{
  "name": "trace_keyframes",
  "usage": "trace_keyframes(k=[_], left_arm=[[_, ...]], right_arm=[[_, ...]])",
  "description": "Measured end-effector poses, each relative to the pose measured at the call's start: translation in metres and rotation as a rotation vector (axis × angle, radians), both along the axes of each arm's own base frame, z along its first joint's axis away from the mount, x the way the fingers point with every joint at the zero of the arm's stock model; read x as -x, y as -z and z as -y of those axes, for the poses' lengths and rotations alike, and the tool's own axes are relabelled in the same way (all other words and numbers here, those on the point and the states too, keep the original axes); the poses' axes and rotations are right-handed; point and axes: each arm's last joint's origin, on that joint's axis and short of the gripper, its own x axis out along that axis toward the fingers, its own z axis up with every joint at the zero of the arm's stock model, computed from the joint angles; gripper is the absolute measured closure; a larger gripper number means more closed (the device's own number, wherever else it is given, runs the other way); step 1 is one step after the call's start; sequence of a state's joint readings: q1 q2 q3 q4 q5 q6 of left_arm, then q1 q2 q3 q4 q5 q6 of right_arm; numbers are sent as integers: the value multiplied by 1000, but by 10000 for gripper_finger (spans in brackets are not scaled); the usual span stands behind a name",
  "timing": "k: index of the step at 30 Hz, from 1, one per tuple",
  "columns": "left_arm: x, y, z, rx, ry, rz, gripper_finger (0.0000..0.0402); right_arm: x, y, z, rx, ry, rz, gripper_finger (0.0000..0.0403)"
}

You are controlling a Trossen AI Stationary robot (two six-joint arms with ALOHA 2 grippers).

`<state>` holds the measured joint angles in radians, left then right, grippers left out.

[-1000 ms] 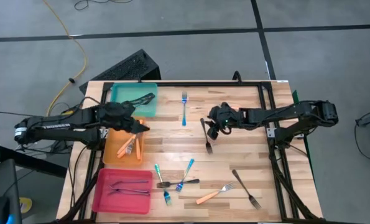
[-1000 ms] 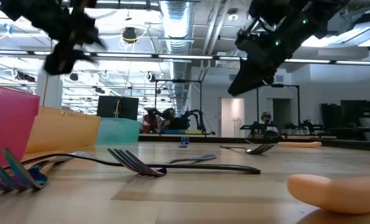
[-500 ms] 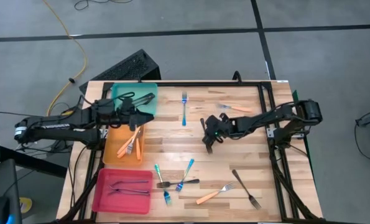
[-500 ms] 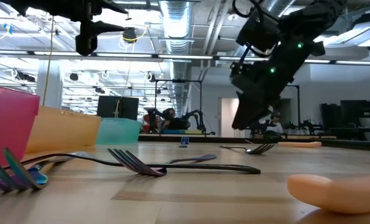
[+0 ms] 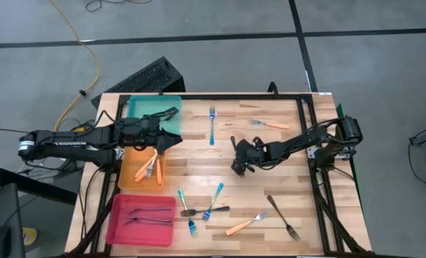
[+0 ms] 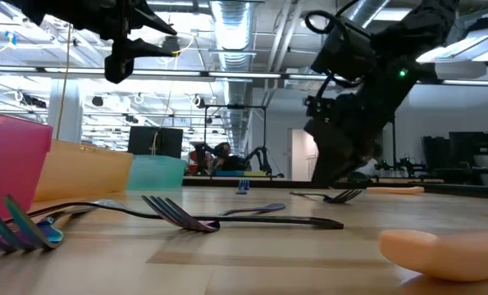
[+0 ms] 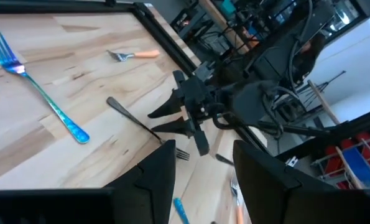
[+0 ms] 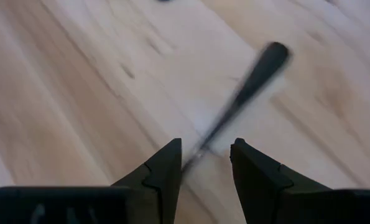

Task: Sort silverware by color (type)
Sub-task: Put the black fork into the blue bin

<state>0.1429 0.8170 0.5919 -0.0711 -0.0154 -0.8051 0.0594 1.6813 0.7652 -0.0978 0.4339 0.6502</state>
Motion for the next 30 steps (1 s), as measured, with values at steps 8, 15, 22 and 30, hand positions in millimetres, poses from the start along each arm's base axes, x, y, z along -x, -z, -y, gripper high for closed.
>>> trace_keyframes(k=[8,15,22,30], left_arm=[[-7,-1,0,2,1,32,257],[-8,-1,-2,-31,-35,37,257],[-8,-2,-2,-68,-54,39,257],[-9,-7,-1,-183,-51,67,257]], right_arm=[[-2,15,-7,18,1,-39,253],[-1,15,-9,17,0,-44,353],[-1,13,-9,31,8,-37,382],[-7,-22,-4,165,-30,130,382]])
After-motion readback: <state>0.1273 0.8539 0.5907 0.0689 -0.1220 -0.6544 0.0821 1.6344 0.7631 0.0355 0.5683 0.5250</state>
